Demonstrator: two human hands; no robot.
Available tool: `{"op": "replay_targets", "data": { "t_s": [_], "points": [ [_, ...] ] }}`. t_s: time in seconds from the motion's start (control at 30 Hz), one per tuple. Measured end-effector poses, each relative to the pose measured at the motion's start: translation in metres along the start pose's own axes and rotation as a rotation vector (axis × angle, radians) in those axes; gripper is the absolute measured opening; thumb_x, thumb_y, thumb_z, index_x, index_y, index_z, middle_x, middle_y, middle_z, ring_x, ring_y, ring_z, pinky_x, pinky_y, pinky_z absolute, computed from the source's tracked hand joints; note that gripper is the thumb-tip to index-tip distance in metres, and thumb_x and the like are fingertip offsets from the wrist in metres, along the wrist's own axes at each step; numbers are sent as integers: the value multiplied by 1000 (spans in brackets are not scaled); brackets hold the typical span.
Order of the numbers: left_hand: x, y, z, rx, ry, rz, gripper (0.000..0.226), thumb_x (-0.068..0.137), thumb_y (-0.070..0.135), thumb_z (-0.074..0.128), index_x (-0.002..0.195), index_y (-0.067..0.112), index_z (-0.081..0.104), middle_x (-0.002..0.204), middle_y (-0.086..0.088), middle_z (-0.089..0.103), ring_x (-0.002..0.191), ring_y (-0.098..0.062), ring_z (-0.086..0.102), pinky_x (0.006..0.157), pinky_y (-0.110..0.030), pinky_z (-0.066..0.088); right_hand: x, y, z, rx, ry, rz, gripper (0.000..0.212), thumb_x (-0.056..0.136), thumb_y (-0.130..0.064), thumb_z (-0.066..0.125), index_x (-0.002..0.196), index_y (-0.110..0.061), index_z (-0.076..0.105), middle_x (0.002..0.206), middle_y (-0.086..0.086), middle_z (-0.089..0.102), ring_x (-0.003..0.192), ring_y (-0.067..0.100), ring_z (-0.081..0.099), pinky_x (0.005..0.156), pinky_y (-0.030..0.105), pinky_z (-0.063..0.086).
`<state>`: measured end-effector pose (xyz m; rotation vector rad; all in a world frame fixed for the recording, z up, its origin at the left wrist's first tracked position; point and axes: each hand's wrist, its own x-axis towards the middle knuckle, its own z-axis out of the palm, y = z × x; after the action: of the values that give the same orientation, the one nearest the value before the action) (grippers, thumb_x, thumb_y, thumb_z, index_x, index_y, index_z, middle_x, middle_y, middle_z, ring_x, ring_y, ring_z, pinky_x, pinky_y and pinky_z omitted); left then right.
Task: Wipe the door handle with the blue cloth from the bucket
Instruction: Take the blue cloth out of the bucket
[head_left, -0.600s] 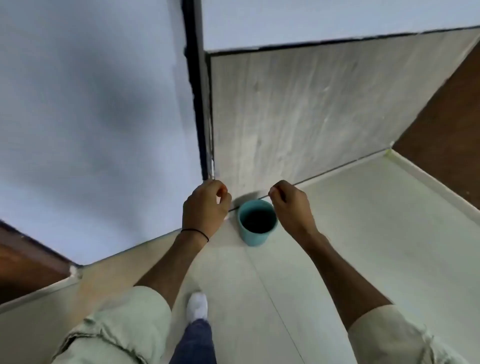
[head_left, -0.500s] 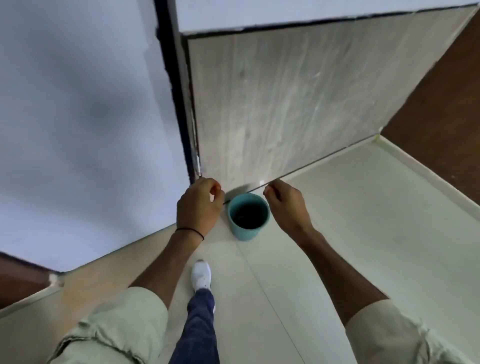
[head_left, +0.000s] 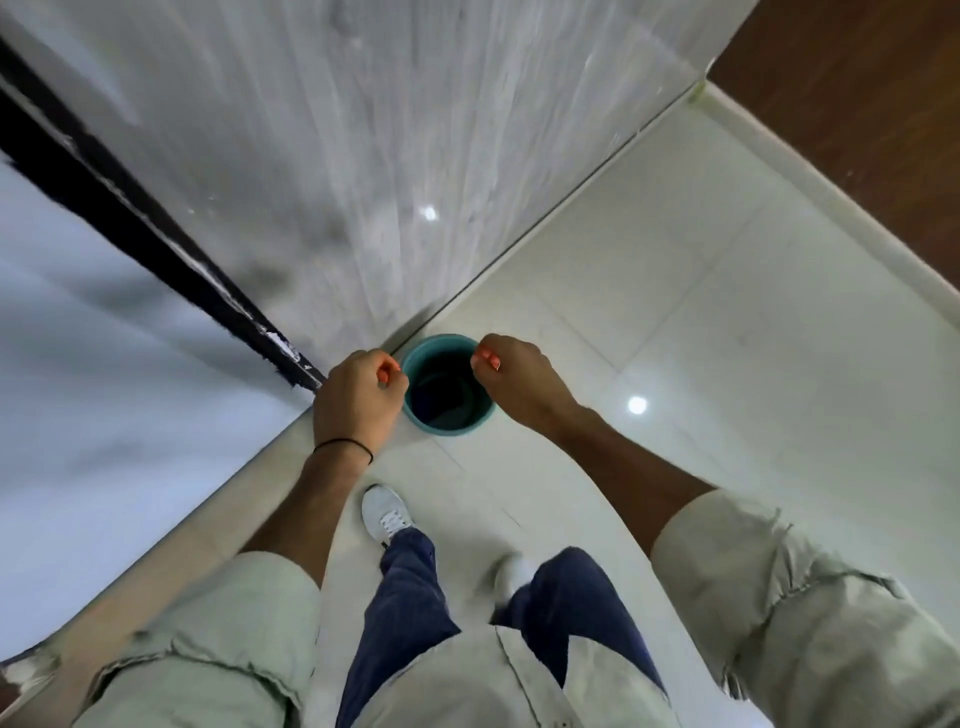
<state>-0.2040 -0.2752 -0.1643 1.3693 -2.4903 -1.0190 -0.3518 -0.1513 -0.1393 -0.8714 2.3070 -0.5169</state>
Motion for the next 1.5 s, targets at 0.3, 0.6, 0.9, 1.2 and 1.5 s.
{"op": "replay_targets", "data": {
  "t_s": [0.3, 0.6, 0.9, 1.2, 1.5],
  "points": [
    [96, -40, 114, 4, -198, -151, 16, 86, 20, 61, 98, 13, 68, 97, -9, 71, 90, -32, 65, 78, -37, 53, 136, 93, 63, -82, -250, 26, 20, 92, -25, 46, 99, -12, 60, 106, 12, 66, 94, 35, 61, 82, 42, 52],
    [159, -154, 305, 1, -172, -256, 48, 86, 16, 58, 133, 12, 50, 129, -13, 56, 115, -33, 56, 95, -48, 49, 272, 234, 223, -180, -440, -129, 23, 96, -24, 46, 111, -13, 60, 109, 10, 61, 94, 28, 60, 80, 39, 53],
    [193, -251, 414, -91, 34, -299, 69, 84, 3, 49, 148, 20, 30, 145, -9, 44, 127, -30, 45, 108, -41, 39, 366, 319, 377, -460, -556, -294, 59, 91, -36, 55, 145, -21, 38, 143, 10, 42, 126, 37, 43, 102, 51, 44],
    [195, -279, 445, -199, 266, -292, 76, 81, -7, 43, 147, 30, 37, 138, 6, 57, 122, -15, 56, 102, -20, 42, 434, 347, 483, -740, -821, -266, 74, 100, -29, 45, 156, -36, -3, 165, 9, -12, 148, 49, -10, 112, 71, 10],
    [193, -279, 450, -261, 335, -242, 72, 82, -8, 46, 145, 26, 41, 137, 8, 57, 125, -10, 55, 107, -31, 44, 433, 357, 497, -892, -639, -395, 56, 104, -22, 27, 155, -38, 11, 164, 17, 2, 146, 47, 9, 111, 65, 22]
  ]
}}
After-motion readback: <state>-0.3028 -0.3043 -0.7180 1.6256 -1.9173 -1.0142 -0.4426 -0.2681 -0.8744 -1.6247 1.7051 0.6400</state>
